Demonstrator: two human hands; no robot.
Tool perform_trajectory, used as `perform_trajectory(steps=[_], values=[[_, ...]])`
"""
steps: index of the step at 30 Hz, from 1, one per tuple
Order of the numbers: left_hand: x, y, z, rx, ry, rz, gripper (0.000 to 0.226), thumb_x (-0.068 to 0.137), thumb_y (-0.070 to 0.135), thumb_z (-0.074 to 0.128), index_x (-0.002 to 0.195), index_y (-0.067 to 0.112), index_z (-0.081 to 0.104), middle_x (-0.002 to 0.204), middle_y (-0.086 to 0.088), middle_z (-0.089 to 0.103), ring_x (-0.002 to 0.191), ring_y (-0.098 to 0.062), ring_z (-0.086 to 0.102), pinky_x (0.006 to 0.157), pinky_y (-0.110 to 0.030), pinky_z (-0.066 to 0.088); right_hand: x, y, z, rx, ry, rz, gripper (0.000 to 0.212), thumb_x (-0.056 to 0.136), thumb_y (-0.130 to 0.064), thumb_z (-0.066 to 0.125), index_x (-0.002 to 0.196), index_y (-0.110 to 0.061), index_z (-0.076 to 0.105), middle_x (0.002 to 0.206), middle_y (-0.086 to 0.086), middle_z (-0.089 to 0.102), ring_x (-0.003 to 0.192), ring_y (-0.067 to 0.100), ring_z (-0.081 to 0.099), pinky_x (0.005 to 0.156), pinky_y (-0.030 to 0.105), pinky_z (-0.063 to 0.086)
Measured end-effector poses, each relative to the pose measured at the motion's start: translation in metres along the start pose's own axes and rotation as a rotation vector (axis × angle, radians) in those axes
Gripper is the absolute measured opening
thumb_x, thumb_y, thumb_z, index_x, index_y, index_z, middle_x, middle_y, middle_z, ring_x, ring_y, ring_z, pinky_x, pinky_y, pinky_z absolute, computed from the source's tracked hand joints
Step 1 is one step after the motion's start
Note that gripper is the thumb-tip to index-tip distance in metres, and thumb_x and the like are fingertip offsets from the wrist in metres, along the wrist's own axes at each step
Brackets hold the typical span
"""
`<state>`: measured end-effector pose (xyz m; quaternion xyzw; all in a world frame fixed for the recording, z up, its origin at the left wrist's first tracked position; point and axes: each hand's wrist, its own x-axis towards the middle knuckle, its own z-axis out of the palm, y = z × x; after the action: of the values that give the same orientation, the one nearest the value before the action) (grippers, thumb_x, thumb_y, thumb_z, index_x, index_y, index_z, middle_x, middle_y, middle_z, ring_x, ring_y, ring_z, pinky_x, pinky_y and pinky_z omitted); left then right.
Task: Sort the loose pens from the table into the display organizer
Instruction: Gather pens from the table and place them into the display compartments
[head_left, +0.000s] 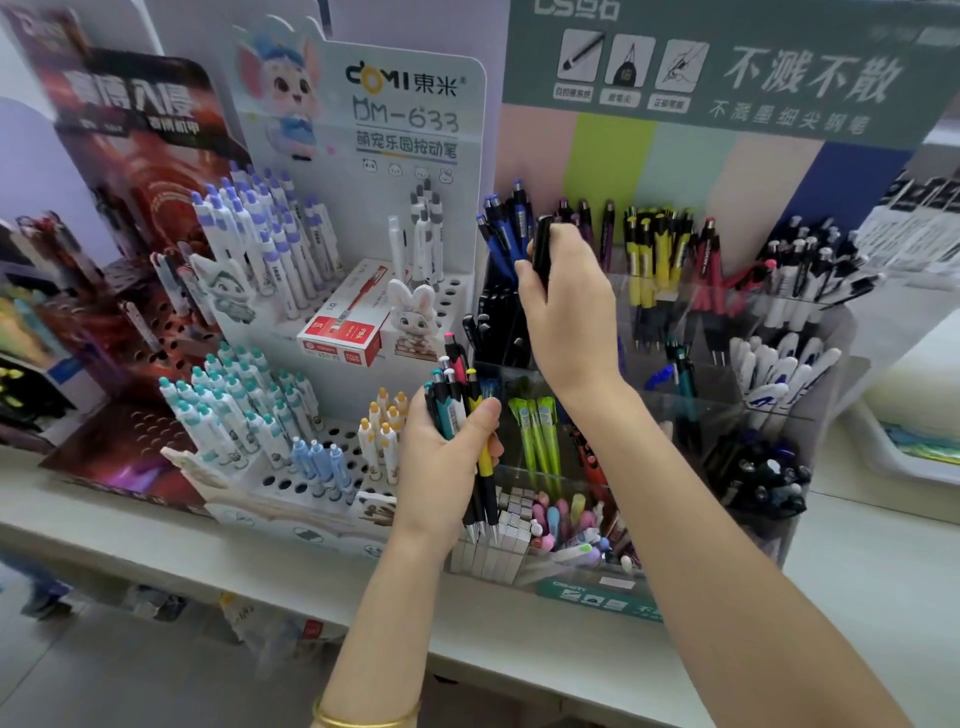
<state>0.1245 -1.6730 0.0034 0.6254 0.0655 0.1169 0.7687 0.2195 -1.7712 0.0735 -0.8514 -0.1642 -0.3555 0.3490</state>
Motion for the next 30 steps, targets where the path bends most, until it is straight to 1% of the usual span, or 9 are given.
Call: perform_trajectory(steps=[4,9,15,18,21,23,25,28,30], values=[[0.001,0.0,-0.001,-0.014,-0.008,-0.011,0.014,0.09,0.019,0.066,0.095,0.015,0.053,0.076,-0.002,0.06,0.062,-0.012,0.058,0.059,-0.025,0.049,0.001,0.0,0.002,-0.041,-0.066,0.012,0.017,0.095,-0.014,0.056,0.106,-0.002,0.057,0.095,0.01,0.06,0.084,0.022,0.055,0.068,0.023,0.037],[0.003,0.002,-0.004,-0.031,-0.002,-0.012,0.013,0.091,0.016,0.066,0.093,0.017,0.052,0.075,-0.001,0.061,0.061,-0.012,0.059,0.058,-0.025,0.05,0.0,0.003,0.0,0.084,-0.008,0.069,0.023,0.095,-0.017,0.056,0.112,-0.001,0.058,0.103,0.01,0.061,0.093,0.023,0.059,0.072,0.044,0.056],[0.007,0.003,-0.005,-0.005,-0.009,-0.01,0.013,0.09,0.017,0.066,0.095,0.018,0.054,0.074,0.001,0.061,0.062,-0.011,0.06,0.061,-0.025,0.052,-0.024,0.01,0.002,0.02,-0.136,0.076,0.025,0.094,-0.015,0.058,0.116,-0.004,0.059,0.103,0.006,0.064,0.097,0.019,0.059,0.086,0.032,0.048],[0.008,0.003,-0.006,-0.004,-0.018,-0.011,0.013,0.09,0.017,0.066,0.096,0.017,0.054,0.075,0.0,0.061,0.062,-0.01,0.06,0.061,-0.024,0.053,-0.035,0.011,0.002,-0.032,-0.167,0.148,0.039,0.095,-0.019,0.057,0.133,-0.011,0.05,0.121,0.005,0.059,0.109,0.014,0.054,0.091,0.019,0.037],[0.01,0.004,-0.008,-0.021,-0.031,-0.023,0.015,0.09,0.018,0.066,0.099,0.017,0.054,0.074,0.002,0.062,0.061,-0.009,0.06,0.061,-0.022,0.053,-0.045,0.004,-0.004,0.056,-0.094,0.225,0.056,0.094,-0.019,0.06,0.144,-0.012,0.035,0.131,0.004,0.047,0.09,0.0,0.047,0.089,0.018,0.04],[0.012,0.005,-0.009,-0.033,-0.034,-0.028,0.015,0.09,0.017,0.065,0.1,0.015,0.054,0.072,0.004,0.063,0.061,-0.008,0.06,0.06,-0.022,0.053,-0.055,0.001,-0.005,0.076,-0.046,0.259,0.061,0.093,-0.02,0.061,0.145,-0.011,0.031,0.126,0.004,0.047,0.078,0.003,0.049,0.084,0.022,0.046],[0.014,0.006,-0.01,-0.048,-0.031,-0.024,0.016,0.09,0.016,0.065,0.1,0.015,0.054,0.069,0.006,0.063,0.059,-0.007,0.059,0.059,-0.021,0.053,-0.062,-0.001,0.001,0.04,-0.076,0.288,0.067,0.091,-0.024,0.063,0.147,-0.01,0.028,0.128,0.005,0.047,0.094,0.009,0.053,0.09,0.018,0.041],[0.014,0.009,-0.011,-0.072,-0.032,-0.019,0.015,0.09,0.014,0.064,0.101,0.012,0.054,0.069,0.002,0.061,0.057,-0.007,0.059,0.055,-0.02,0.052,-0.059,-0.001,0.016,-0.081,-0.097,0.257,0.076,0.088,-0.031,0.067,0.147,-0.003,0.027,0.137,0.011,0.042,0.127,0.018,0.04,0.096,0.009,0.021],[0.015,0.01,-0.013,-0.077,-0.039,-0.015,0.014,0.091,0.012,0.064,0.1,0.011,0.054,0.072,-0.003,0.06,0.057,-0.008,0.059,0.054,-0.021,0.052,-0.055,-0.004,0.024,-0.166,-0.105,0.239,0.084,0.086,-0.038,0.068,0.148,-0.001,0.023,0.14,0.012,0.038,0.129,0.021,0.038,0.097,0.014,0.027]])
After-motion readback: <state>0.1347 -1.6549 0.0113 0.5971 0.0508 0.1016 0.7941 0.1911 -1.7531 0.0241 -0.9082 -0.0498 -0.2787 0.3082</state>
